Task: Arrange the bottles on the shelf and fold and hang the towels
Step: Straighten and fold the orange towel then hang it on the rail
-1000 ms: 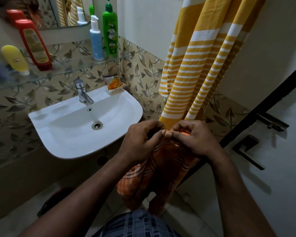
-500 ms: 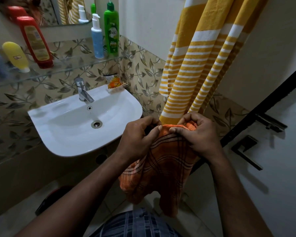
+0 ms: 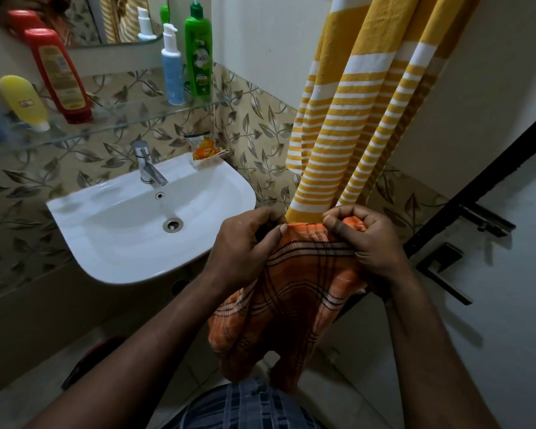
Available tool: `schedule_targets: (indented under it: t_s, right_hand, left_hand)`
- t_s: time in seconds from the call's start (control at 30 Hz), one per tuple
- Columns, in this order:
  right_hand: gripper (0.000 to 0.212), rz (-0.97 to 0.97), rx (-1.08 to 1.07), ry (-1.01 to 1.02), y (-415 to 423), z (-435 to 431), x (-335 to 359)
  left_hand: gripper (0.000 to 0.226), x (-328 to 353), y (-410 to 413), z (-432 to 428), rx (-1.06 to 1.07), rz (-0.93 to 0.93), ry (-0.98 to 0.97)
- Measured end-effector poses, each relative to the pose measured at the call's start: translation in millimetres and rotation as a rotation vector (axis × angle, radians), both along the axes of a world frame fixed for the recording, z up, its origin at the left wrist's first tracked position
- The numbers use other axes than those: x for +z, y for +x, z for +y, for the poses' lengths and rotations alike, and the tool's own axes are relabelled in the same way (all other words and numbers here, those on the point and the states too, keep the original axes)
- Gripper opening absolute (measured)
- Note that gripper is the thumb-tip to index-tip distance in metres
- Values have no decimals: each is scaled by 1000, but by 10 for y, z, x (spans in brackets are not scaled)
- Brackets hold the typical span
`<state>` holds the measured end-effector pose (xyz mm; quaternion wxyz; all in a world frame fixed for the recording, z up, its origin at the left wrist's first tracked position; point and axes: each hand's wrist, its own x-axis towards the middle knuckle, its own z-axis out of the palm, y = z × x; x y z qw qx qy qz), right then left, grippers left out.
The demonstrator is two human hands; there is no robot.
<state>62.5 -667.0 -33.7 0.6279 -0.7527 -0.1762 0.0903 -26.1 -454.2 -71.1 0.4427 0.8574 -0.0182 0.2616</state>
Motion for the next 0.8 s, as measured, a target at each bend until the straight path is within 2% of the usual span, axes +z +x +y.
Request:
schedule_targets:
  t_s: [0.13, 0.2, 0.3, 0.47, 0.7, 0.8]
  right_hand:
    - [23, 58, 20, -18, 58, -113, -35]
    - [13, -5, 51, -127, 89, -169, -32]
    - [11, -80, 100, -262, 124, -209, -29]
    - [9, -154, 65, -263, 121, -201, -22]
    - [21, -272, 8, -195, 104, -181, 4]
    - [19, -258, 21, -193, 102, -187, 17]
  left_hand:
    - [3, 19, -12, 44, 4, -5, 6]
    - [3, 18, -14, 62, -11, 7, 29]
    - [4, -10, -15, 65, -23, 21, 48]
    - [7, -10, -35, 110, -12, 28, 47]
    - [4, 41, -53, 154, -1, 9, 29]
    - [4, 33, -50, 194, 24, 3, 7]
